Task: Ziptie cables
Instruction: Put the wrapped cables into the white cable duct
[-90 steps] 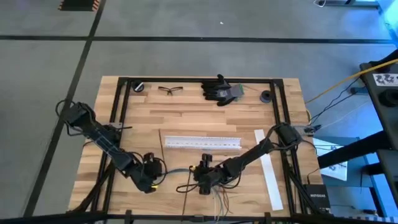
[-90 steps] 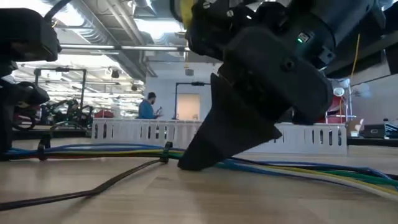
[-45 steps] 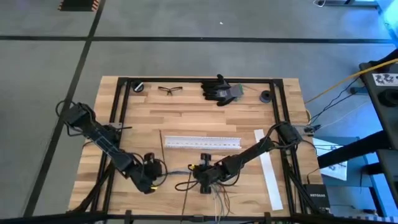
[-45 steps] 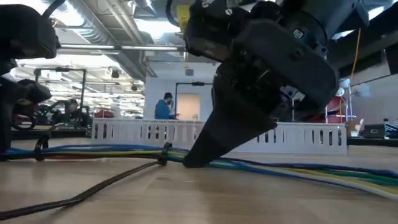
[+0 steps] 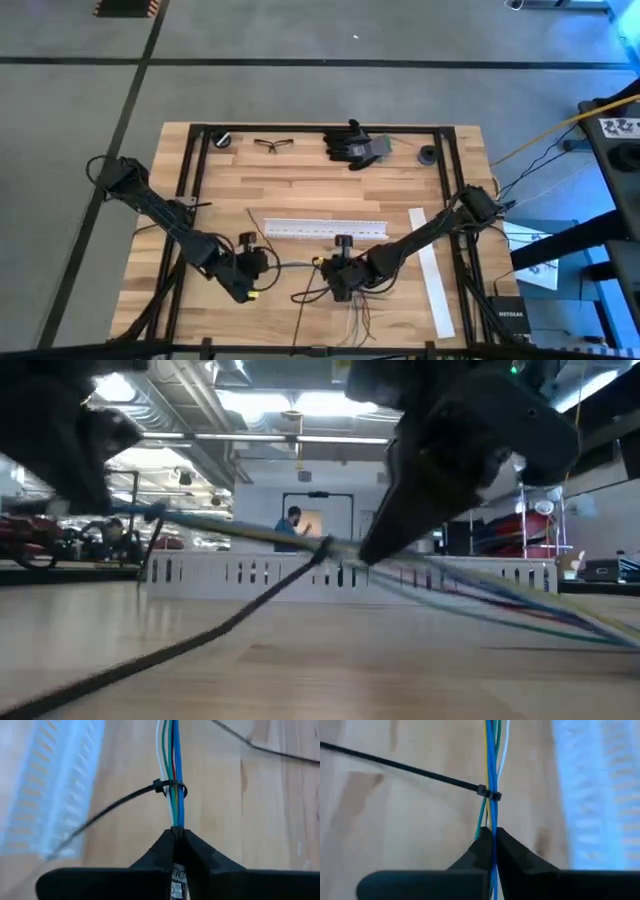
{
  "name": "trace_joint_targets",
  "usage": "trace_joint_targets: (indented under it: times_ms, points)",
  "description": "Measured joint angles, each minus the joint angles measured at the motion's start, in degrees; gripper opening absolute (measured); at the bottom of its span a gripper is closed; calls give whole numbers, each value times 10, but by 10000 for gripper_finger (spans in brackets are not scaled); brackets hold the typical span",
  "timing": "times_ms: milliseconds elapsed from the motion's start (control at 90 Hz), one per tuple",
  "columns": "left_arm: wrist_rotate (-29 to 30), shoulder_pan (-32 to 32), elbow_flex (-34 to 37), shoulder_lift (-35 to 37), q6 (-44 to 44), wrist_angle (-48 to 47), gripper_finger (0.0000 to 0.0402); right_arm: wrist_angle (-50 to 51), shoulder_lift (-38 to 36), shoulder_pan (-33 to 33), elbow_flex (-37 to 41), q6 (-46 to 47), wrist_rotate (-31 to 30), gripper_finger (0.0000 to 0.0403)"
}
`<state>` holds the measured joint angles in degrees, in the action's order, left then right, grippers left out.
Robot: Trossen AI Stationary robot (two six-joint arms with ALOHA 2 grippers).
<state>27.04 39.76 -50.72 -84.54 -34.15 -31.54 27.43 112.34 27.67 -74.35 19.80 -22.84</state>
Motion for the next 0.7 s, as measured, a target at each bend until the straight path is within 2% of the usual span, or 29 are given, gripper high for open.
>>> trace_joint_targets:
  times_ms: [133,322,611,700]
  points:
    - [19,-34,-23,9,54,-30,7,113,-28,-5,-41,-7,-18,0]
    - [37,-98,-24,13,117,-24,7,234,-53,-33,-74,-31,-24,0]
    - [35,-167,-21,13,161,-13,7,292,-73,-109,-74,-141,-15,0]
    - [25,-178,-8,13,170,1,7,275,-73,-135,-71,-177,18,0]
